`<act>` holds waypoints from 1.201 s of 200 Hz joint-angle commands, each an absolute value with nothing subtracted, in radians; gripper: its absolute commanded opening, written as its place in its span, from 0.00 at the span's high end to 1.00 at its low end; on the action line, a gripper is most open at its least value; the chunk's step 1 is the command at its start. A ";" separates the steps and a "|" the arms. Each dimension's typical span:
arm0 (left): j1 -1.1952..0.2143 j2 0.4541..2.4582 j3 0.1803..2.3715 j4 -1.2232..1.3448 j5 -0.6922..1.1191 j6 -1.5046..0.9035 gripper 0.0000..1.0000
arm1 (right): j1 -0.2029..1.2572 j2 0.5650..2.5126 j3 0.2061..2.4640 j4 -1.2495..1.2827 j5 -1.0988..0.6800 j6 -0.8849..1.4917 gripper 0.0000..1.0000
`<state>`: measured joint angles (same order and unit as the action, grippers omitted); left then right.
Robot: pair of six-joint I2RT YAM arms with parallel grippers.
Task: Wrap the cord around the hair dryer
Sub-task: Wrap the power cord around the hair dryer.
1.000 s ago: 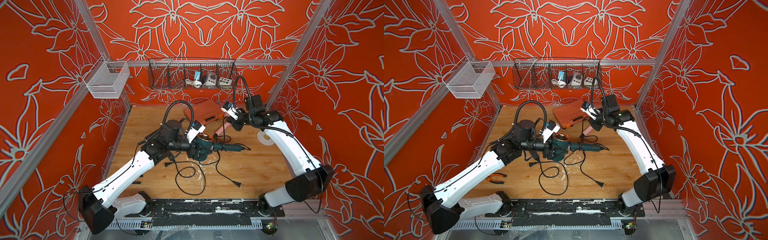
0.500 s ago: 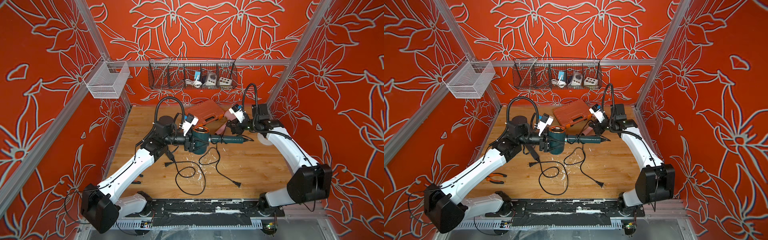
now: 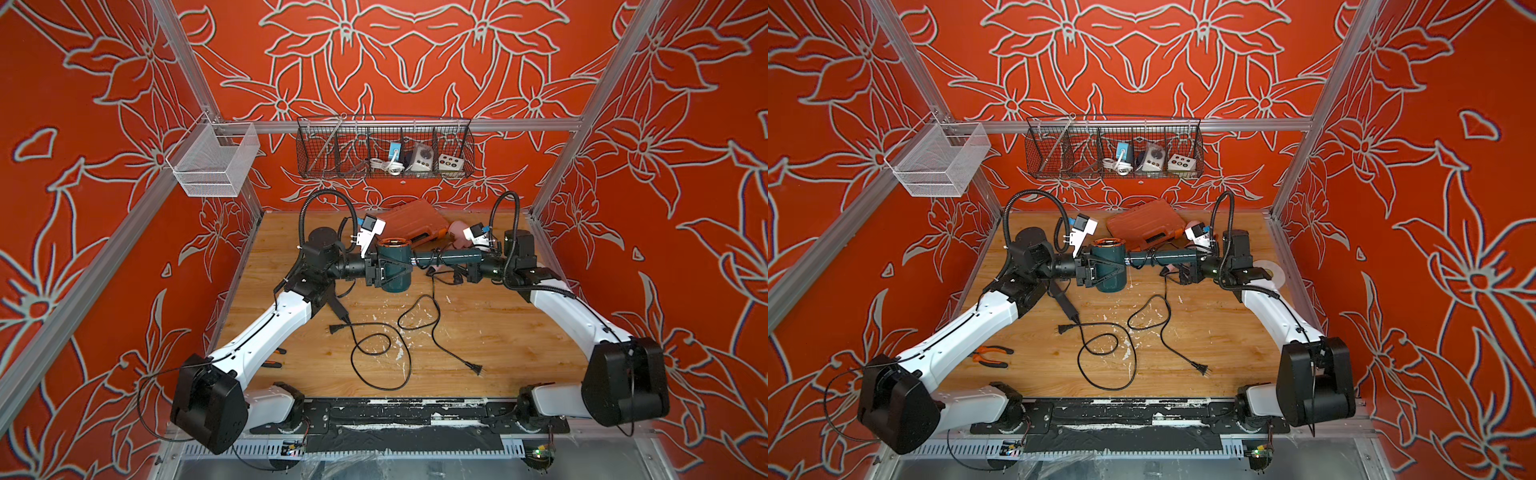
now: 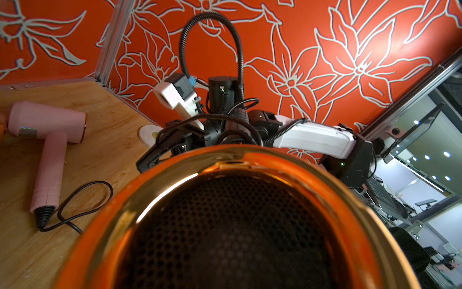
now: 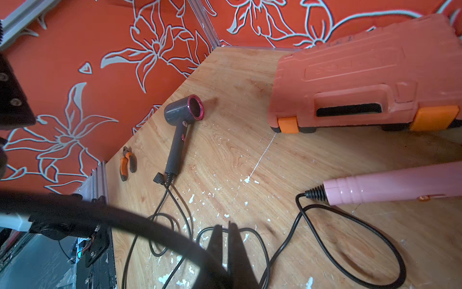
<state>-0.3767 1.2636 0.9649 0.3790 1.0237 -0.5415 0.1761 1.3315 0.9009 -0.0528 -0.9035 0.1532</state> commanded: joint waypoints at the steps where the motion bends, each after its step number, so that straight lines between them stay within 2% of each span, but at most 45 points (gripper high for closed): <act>1: -0.355 1.262 0.977 0.544 0.983 -0.613 1.00 | 0.191 1.266 0.862 0.037 -0.902 0.252 1.00; 49: -0.342 1.305 0.977 0.626 0.907 -0.688 1.00 | 0.290 1.197 0.793 -0.010 -0.816 0.251 1.00; 82: -0.341 1.332 0.977 0.670 0.873 -0.734 1.00 | 0.409 1.188 0.782 -0.043 -0.729 0.235 1.00; 143: -0.318 1.306 0.989 0.456 0.755 -0.591 1.00 | 0.534 1.128 0.784 -0.140 -0.540 0.226 1.00; 192: -0.313 1.322 1.046 0.233 0.721 -0.434 1.00 | 0.565 1.066 0.871 -0.410 -0.434 0.131 1.00; 240: -0.335 1.337 1.117 -0.022 0.707 -0.277 1.00 | 0.576 1.096 1.096 -0.744 -0.376 -0.041 1.00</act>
